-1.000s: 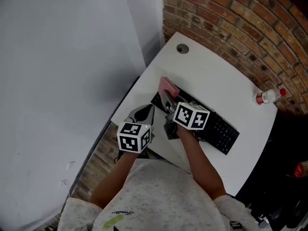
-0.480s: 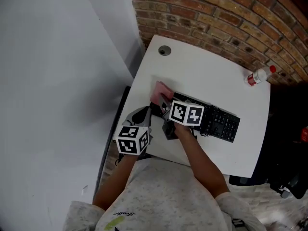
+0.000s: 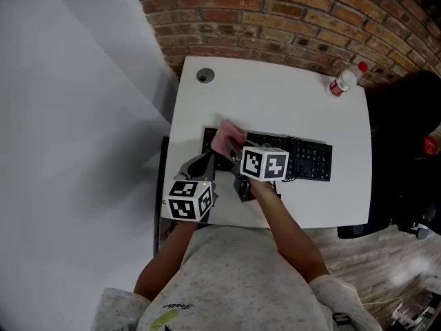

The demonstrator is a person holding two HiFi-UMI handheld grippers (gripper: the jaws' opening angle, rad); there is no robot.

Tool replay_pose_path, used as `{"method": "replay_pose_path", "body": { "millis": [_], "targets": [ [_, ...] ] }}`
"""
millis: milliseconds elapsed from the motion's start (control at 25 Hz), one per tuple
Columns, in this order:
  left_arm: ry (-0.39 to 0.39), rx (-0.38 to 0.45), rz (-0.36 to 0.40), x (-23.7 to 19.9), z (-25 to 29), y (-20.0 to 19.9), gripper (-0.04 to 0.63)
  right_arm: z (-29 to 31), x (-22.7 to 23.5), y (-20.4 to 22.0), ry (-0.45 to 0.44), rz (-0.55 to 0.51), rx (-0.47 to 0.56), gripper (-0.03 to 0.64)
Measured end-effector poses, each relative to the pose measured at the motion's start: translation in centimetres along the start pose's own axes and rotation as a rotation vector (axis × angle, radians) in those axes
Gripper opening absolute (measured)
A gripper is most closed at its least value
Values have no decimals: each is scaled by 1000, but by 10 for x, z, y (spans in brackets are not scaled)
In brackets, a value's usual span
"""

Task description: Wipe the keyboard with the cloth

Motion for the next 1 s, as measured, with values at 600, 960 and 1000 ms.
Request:
{"method": "replay_pose_path", "body": {
  "millis": [600,960,1000],
  "targets": [
    [182,-46,104,38,10,12,-3,-66,25,0,164,3,133,26],
    [235,-50,141,61,16,14,-3,-102,39,-1,230,-1,180,26],
    [239,-50,144,65,17,14,-3,-108,41,-2,236,0,187,26]
  ]
}}
Point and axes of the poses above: the fingertips, and each gripper's own axes: z forward along the fingers, x to its right, y out of its underside, the point moved 6 cm from there along -z, backward along the fingers, and after that the axes turned 15 degrees about -y, right-handed, at the moved point
